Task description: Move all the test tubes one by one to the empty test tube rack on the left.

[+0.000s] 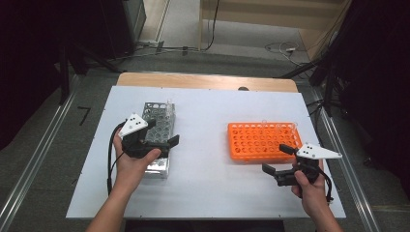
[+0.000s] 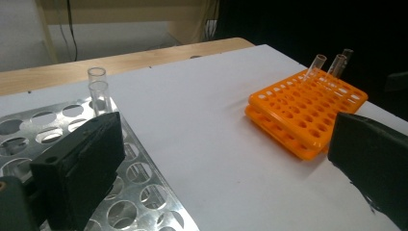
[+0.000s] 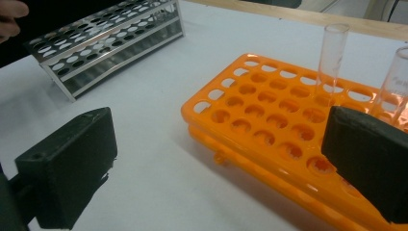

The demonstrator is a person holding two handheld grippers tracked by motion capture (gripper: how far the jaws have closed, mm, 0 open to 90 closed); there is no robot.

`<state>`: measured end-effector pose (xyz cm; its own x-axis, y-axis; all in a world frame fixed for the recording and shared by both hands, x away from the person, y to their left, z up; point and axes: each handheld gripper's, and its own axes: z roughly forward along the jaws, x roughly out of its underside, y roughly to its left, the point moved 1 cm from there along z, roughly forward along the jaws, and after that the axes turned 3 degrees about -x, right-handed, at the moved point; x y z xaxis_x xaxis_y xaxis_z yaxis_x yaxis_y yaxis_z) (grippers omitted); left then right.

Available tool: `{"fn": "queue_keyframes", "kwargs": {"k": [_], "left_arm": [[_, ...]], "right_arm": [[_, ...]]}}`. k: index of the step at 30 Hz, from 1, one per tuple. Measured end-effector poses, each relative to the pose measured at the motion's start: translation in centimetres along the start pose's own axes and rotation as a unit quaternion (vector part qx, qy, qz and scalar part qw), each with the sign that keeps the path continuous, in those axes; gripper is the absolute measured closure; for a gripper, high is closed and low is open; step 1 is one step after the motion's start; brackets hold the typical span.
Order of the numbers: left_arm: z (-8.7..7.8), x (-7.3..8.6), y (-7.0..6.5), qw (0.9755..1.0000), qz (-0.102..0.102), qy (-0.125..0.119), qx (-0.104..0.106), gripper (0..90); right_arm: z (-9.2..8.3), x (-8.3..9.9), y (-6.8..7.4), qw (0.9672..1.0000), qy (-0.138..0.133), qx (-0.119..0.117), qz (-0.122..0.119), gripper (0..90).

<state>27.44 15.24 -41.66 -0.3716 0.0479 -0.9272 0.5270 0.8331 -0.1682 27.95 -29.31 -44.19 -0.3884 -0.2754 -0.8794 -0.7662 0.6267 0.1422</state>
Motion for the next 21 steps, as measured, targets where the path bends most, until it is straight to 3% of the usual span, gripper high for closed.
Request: {"fn": "queue_keyframes", "kwargs": {"k": [8, 13, 21], "left_arm": [[-0.4, 1.0, -1.3, 0.9999, 0.003, 0.001, 0.011, 0.0], [-0.5, 1.4, -1.8, 0.9998, 0.0, 0.002, 0.018, 0.0], [-0.5, 1.9, -2.0, 0.9998, 0.001, 0.007, 0.02, 0.0]], "right_arm": [[0.0, -1.3, -1.1, 0.9998, -0.003, 0.021, 0.005, 0.0], [0.2, -2.0, -2.0, 0.9992, 0.002, 0.04, 0.003, 0.0], [-0.1, -3.4, -4.0, 0.9976, -0.012, 0.066, 0.017, 0.0]]}}
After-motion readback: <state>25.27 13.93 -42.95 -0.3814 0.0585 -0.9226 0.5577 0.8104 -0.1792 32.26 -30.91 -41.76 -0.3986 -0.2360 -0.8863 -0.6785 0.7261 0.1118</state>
